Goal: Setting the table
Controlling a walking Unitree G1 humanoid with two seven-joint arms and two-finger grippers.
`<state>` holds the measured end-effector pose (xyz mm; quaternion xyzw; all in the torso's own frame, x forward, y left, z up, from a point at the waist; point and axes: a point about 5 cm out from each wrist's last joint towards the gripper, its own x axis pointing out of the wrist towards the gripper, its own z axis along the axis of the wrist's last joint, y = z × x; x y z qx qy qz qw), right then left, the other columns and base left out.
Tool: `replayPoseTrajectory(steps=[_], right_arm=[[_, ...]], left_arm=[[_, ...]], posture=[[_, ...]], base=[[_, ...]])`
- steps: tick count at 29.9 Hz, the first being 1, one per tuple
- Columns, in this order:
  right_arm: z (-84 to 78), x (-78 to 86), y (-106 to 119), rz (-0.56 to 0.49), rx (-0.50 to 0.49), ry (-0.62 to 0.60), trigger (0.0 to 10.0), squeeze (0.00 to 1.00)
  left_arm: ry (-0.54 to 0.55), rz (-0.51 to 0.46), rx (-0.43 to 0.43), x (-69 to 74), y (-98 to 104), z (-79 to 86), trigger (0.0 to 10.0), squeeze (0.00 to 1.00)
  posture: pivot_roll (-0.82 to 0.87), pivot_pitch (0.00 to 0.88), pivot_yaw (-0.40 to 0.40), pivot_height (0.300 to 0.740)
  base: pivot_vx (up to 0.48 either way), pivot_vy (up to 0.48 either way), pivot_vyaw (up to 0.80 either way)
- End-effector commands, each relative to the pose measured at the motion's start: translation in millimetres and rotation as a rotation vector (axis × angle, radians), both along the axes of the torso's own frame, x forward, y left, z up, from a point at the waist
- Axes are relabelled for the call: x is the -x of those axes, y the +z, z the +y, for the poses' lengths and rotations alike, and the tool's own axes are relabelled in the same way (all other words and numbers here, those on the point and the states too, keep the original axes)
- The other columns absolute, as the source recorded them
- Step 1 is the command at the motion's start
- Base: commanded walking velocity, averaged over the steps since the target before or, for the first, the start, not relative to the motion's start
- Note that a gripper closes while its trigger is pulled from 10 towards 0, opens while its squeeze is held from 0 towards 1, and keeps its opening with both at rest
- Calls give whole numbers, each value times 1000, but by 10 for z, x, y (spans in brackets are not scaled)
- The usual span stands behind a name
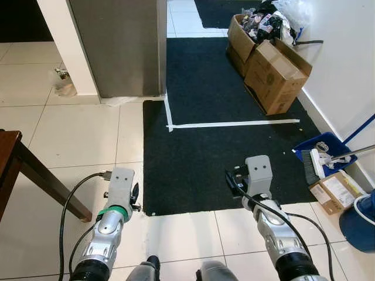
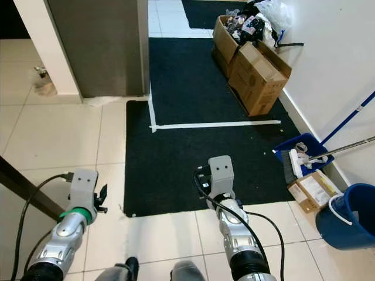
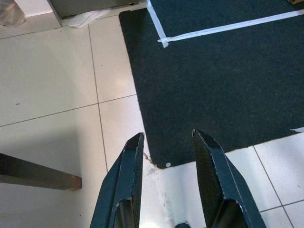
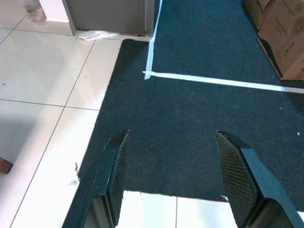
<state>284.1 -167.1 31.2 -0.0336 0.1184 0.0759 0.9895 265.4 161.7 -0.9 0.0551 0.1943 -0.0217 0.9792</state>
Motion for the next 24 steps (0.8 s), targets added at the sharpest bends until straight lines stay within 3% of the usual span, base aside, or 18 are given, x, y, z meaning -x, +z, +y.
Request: replayPoseTrajectory(steps=[1,12,17,19,21,24], right_arm=[[-40,27,-21,10,8,-14,10000,0],[-68,13,12,-9,6,-28,10000,0],[-108,-44,161,-77,-21,-72,10000,0],[-206,-107,344,-153,-33,-147,10000,0],[-238,-129,402,-175,-32,-168,10000,0],[-353,-242,685,-276,-44,-237,10000,0]], left_arm=[[-5,17,-4,22,-39,-9,10000,0],[-11,1,7,-32,0,-25,10000,0],[-63,-90,-37,-117,174,-70,10000,0],[-93,-238,-67,-266,493,-129,10000,0],[-95,-287,-71,-315,603,-143,10000,0],[-10,-450,-48,-517,1059,-61,10000,0]], posture=[[-217,0,-16,740],[-224,0,-2,740],[-227,0,14,740],[-228,0,16,740],[-228,0,16,740],[-226,0,16,740]], base=[[0,0,0],[0,0,0],[0,0,0],[0,0,0],[0,0,0],[0,0,0]])
